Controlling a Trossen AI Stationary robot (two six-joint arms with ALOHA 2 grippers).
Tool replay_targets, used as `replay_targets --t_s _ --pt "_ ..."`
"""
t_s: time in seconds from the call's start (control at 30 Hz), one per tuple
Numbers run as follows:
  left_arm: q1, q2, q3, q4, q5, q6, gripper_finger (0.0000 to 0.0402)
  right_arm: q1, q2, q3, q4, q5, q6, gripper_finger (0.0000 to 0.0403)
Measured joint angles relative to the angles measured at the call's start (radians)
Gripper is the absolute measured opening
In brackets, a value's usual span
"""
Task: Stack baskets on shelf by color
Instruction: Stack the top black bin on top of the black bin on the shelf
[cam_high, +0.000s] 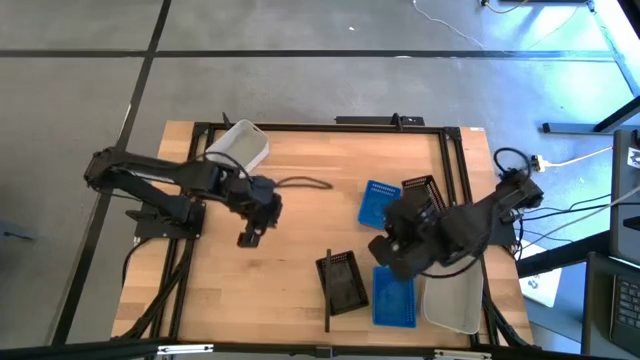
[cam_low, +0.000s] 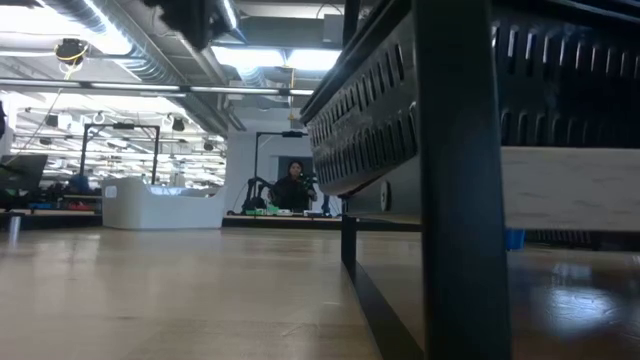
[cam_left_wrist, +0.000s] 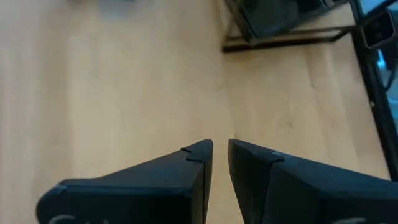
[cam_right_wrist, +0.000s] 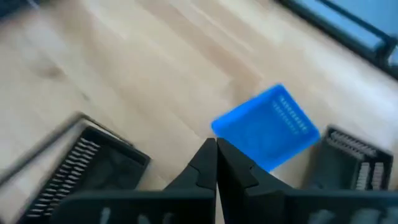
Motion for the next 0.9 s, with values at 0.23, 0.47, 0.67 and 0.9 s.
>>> replay_targets --t_s 0.23,0.47,0.67,0.9 --pt "-0.064 0.027 -0.257 0.437 0.066 -0.096 0.0043 0.016 -0.044 0.112 0.012 0.080 -0.221 0.0000" --pt "-0.118 0.158 -0.406 0.851 0.074 -0.163 0.0043 0.017 -0.123 0.119 0.006 0.114 -0.256 0.0000" --pt "-0.149 0.322 -0.405 1.066 0.123 -0.165 0.0043 0.017 -0.160 0.119 0.010 0.117 -0.258 0.0000" --pt "-0.142 0.411 -0.404 1.237 0.159 -0.149 0.0043 0.017 -0.164 0.119 0.010 0.115 -0.251 0.0000"
